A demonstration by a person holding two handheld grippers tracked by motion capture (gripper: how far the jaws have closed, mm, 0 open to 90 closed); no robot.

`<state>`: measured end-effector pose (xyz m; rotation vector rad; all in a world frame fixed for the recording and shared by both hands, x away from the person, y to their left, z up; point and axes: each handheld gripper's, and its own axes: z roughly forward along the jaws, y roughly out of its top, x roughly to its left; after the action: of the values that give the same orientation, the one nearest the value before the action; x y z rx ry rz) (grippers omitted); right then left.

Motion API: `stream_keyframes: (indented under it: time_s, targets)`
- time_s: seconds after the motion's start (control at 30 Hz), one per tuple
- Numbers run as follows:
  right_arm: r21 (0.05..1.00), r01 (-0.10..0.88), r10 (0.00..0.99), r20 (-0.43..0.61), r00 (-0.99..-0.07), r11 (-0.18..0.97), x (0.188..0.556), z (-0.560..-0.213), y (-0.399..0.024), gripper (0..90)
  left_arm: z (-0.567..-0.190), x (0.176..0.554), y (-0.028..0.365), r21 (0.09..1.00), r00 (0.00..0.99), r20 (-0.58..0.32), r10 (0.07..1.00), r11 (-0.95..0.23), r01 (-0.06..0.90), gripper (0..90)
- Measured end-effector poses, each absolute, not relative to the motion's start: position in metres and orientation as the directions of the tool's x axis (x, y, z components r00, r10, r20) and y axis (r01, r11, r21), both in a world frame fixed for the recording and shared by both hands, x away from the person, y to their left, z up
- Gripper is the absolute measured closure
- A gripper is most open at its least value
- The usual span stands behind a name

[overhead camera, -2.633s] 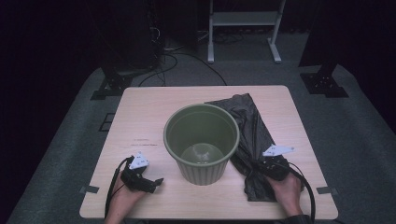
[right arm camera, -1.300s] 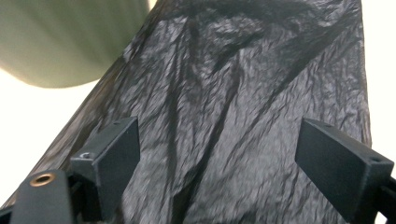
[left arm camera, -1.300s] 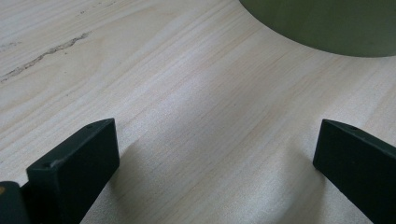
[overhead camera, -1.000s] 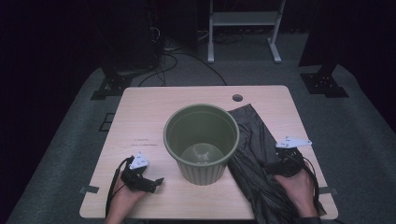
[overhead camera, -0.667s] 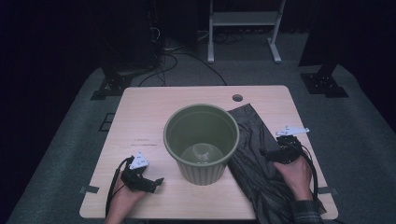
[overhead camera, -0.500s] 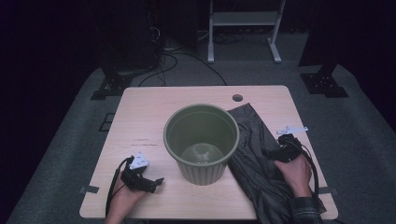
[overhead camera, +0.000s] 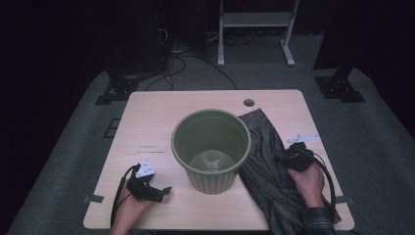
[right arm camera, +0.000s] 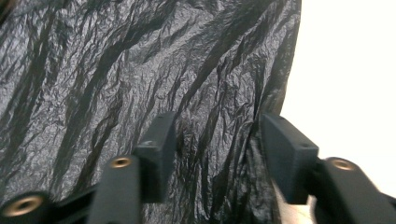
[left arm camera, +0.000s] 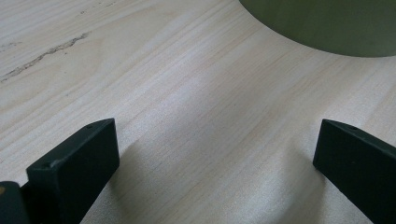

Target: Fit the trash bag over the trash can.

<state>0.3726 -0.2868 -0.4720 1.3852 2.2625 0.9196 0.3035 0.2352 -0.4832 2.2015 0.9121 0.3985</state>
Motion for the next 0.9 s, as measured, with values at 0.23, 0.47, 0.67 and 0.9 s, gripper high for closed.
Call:
stream_keyframes:
  time_s: [0.23, 0.47, 0.67, 0.9]
  targets:
    - [0.663, 0.676, 0.832, 0.144, -0.535, 0.320, 0.370, -0.470, -0.273, 48.5, -0.483, 0.303, 0.235, 0.713, 0.703, 0.012, 0.711, -0.499, 0.492, 0.0]
    - [0.666, 0.674, 0.796, 0.198, -0.572, 0.319, 0.368, -0.472, -0.258, 28.0, -0.483, 0.303, 0.235, 0.713, 0.703, 0.012, 0.711, -0.499, 0.492, 0.0]
    - [0.671, 0.676, 0.770, 0.244, -0.589, 0.305, 0.366, -0.473, -0.249, 18.7, -0.483, 0.303, 0.235, 0.713, 0.703, 0.012, 0.711, -0.499, 0.492, 0.0]
    - [0.669, 0.665, 0.754, 0.237, -0.613, 0.331, 0.363, -0.474, -0.230, 12.4, -0.483, 0.303, 0.235, 0.713, 0.703, 0.012, 0.711, -0.499, 0.492, 0.0]
